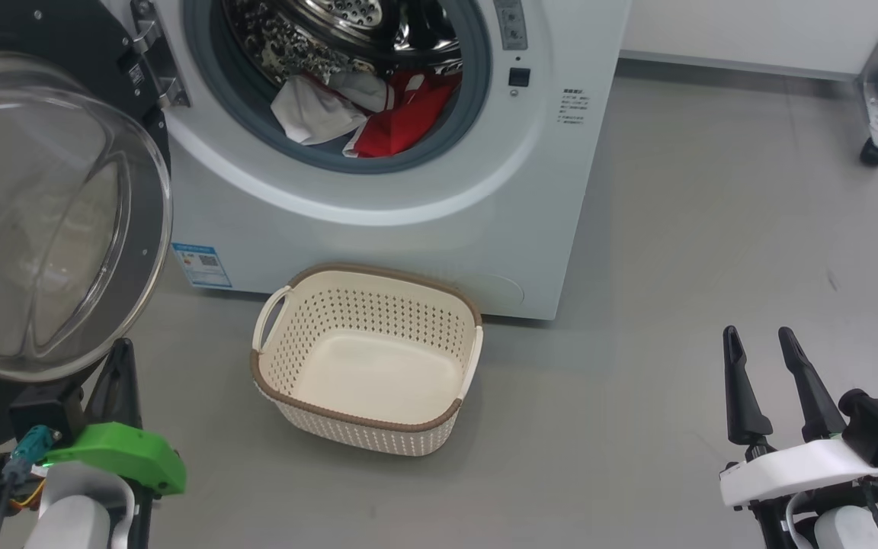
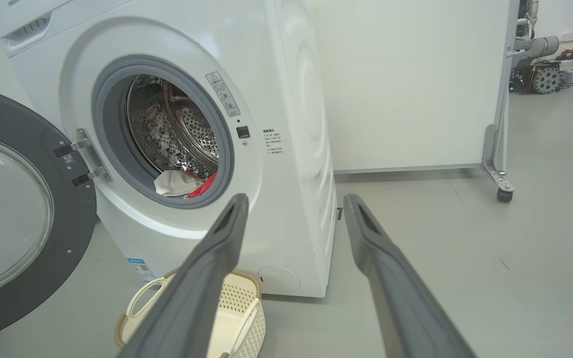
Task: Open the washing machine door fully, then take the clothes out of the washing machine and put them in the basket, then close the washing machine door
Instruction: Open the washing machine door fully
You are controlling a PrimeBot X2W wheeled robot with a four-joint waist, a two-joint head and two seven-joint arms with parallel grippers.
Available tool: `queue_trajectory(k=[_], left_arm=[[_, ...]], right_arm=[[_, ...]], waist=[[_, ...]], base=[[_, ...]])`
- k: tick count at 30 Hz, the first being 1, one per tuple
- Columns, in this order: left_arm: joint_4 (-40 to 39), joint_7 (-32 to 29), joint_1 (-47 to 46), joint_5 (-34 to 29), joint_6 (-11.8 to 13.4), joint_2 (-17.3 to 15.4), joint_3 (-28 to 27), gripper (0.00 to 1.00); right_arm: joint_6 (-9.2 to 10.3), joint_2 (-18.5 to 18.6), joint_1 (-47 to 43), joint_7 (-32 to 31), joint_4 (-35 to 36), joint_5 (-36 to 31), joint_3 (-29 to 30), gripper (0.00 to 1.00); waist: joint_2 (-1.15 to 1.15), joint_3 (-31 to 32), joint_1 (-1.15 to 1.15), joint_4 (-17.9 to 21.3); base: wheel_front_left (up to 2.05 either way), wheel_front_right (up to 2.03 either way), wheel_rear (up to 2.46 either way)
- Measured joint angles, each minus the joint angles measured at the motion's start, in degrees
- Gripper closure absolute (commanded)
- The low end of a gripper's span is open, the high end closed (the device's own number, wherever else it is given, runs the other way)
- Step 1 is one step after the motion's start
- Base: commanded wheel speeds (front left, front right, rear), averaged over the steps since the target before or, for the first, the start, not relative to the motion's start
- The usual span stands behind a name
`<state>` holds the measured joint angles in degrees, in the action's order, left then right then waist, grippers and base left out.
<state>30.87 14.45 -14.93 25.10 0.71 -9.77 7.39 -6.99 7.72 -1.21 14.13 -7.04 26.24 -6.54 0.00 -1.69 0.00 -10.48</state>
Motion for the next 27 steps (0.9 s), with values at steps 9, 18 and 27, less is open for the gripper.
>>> queue_trajectory(k=[9,18,27], left_arm=[[-5.88,0.0,5.07,-1.13,0.29,2.36,0.63,1.0],[-11.26,0.0,9.43,-2.46,0.76,4.49,1.85,1.0],[-15.3,0.0,12.04,-2.47,0.02,4.93,2.02,0.0]], right_arm=[[0.0,-0.01,-1.7,0.05,1.0,-0.01,0.25,0.0],[0.0,-0.03,-2.41,0.07,1.98,-0.04,0.34,0.0],[0.0,-0.22,-3.11,0.08,3.0,-0.14,1.22,0.0]], waist=[[0.0,2.97,0.0,4.36],[0.0,3.94,0.0,7.16],[0.0,3.59,0.0,7.89]], base=[[0.0,0.0,0.0],[0.0,0.0,0.0],[0.0,0.0,0.0]])
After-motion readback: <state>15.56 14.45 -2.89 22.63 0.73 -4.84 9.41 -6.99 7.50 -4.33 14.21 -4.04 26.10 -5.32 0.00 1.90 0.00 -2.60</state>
